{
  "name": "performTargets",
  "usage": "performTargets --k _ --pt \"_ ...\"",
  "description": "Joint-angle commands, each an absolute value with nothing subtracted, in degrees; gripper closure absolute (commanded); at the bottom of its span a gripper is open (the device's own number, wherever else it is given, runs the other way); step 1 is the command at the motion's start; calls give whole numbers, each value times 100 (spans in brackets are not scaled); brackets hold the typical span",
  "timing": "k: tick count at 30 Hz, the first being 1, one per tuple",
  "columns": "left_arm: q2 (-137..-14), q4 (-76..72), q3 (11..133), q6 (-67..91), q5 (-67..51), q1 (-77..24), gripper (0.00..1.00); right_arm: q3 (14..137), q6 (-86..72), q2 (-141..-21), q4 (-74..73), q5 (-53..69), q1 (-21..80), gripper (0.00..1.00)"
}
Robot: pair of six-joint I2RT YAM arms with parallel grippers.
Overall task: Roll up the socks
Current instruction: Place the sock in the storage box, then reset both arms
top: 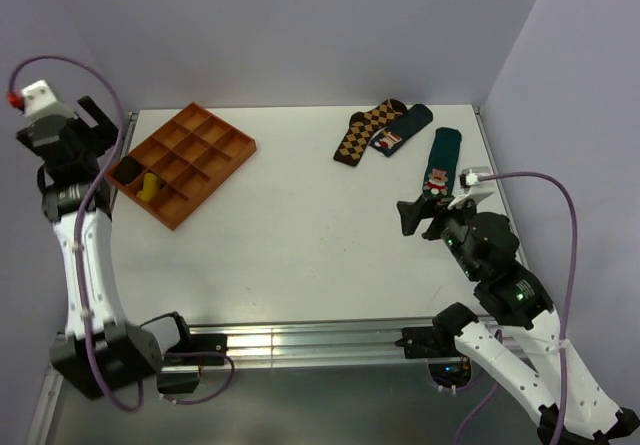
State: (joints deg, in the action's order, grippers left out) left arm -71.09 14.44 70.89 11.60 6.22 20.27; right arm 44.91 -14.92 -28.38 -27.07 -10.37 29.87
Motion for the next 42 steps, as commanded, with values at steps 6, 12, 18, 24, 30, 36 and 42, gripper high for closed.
performTargets --k 6,12,18,24,30,36,42 --pt "-4608 2749 7408 2101 1801 1425 1 5361 -1670 -1708 -3699 -2785 3032 3" --pt "-3317 3857 7865 2021 2644 441 1 5765 -1354 -950 -4226 -3408 3032 0" --pt "-2462 4560 7814 2135 3083 -324 1 5626 -1152 -247 -4334 -3937 3032 0" --pt "-1874 5194 7674 2592 3796 -931 1 5546 -1160 167 -4491 -3903 3032 0" --pt "-1223 5405 7172 2715 4535 -1318 1 5537 -976 237 -4421 -3972 3032 0" --pt "-1195 5423 7049 2777 4632 -1503 1 5625 -835 123 -4272 -3964 3032 0" --pt "-1371 5318 6900 2847 4544 -1547 1 5379 -738 167 -3982 -3858 3032 0"
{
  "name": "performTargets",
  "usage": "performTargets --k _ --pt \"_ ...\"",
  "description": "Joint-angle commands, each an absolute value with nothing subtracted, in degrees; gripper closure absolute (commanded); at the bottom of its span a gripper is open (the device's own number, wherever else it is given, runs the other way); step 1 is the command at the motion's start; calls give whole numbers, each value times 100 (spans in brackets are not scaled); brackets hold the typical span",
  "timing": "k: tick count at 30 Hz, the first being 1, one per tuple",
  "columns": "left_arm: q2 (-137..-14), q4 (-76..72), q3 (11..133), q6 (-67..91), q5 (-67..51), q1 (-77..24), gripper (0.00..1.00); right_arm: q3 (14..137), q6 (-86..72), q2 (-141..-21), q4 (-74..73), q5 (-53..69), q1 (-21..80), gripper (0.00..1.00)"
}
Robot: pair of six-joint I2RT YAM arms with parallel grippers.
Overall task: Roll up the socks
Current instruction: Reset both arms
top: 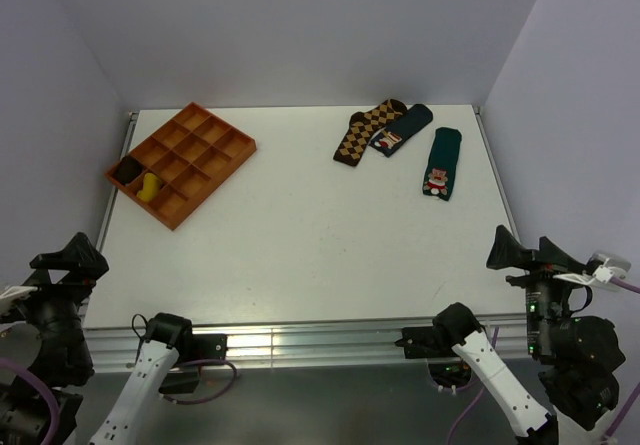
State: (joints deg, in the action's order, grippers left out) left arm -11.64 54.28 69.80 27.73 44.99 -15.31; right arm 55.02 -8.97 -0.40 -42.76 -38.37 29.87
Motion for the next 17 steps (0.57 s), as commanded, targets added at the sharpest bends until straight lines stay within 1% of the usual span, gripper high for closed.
performTargets --k 1,7,10,17 --pt "-1380 5317 6891 2874 4544 -1547 1 5353 -747 150 -3973 -3850 3024 0" --pt "-1547 4993 6671 2865 4509 -1547 1 5405 -729 18 -3999 -3691 3032 0" --pt "-1696 5010 6618 2909 4316 -1547 1 5326 -747 18 -3885 -3578 3041 0" --pt "-1811 4940 6487 2936 4351 -1547 0 5405 -765 -211 -3999 -3524 3032 0"
